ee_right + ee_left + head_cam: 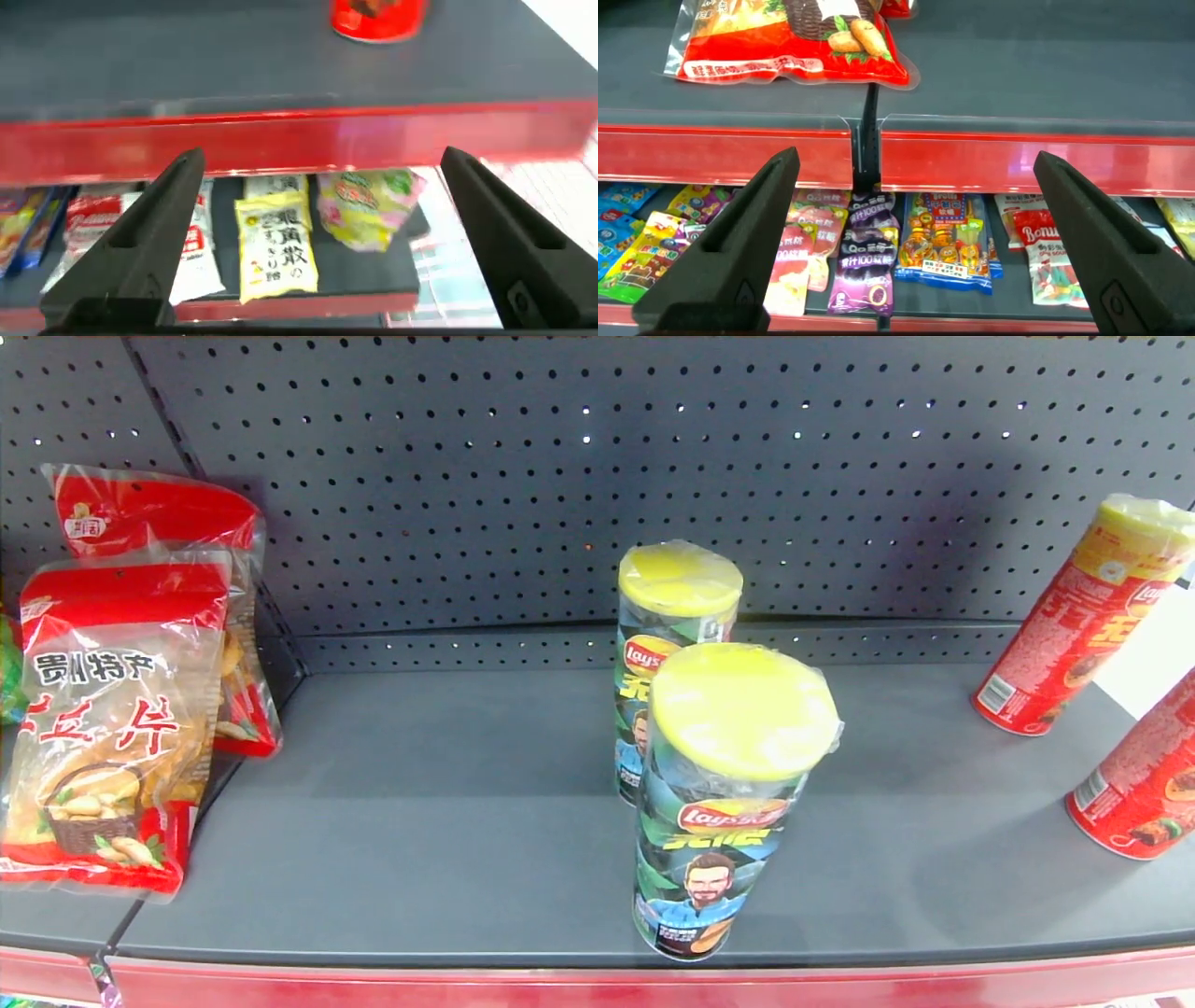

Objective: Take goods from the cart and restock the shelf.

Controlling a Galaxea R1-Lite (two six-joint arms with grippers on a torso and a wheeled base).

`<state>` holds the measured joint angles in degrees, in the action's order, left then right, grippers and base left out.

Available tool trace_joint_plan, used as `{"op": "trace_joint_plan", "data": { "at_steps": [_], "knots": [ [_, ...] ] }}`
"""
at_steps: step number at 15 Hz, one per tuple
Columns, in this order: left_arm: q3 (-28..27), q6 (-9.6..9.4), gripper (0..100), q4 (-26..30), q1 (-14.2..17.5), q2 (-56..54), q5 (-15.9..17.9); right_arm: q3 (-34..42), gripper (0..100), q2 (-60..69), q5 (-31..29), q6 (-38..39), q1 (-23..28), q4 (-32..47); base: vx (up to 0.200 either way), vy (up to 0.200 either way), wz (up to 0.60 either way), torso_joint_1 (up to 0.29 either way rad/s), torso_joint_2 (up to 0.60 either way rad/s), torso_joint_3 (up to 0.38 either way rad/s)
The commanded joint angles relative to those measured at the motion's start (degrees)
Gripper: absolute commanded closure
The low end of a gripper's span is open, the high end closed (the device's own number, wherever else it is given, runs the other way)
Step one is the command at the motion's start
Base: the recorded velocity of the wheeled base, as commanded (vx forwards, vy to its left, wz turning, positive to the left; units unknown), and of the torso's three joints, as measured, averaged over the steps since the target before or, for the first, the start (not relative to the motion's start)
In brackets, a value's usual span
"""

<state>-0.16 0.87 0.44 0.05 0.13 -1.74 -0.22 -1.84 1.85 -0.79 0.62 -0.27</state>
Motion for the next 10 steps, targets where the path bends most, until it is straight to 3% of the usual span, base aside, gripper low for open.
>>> {"op": "trace_joint_plan", "data": {
  "at_steps": [1, 10],
  "knots": [
    [0.0, 0.01, 0, 0.0, 0.0, 0.0, 0.0, 0.1, 0, 1.8, 0.3, -0.4, -0.7, 0.3, 0.000, 0.000, 0.00, 0.000, 0.00, 0.000],
    [0.1, 0.01, 0, 0.0, 0.0, 0.0, 0.0, 0.0, 0, 1.8, -1.5, 0.5, -0.7, 0.4, 0.000, 0.000, 0.00, 0.000, 0.00, 0.000]
  ]
}}
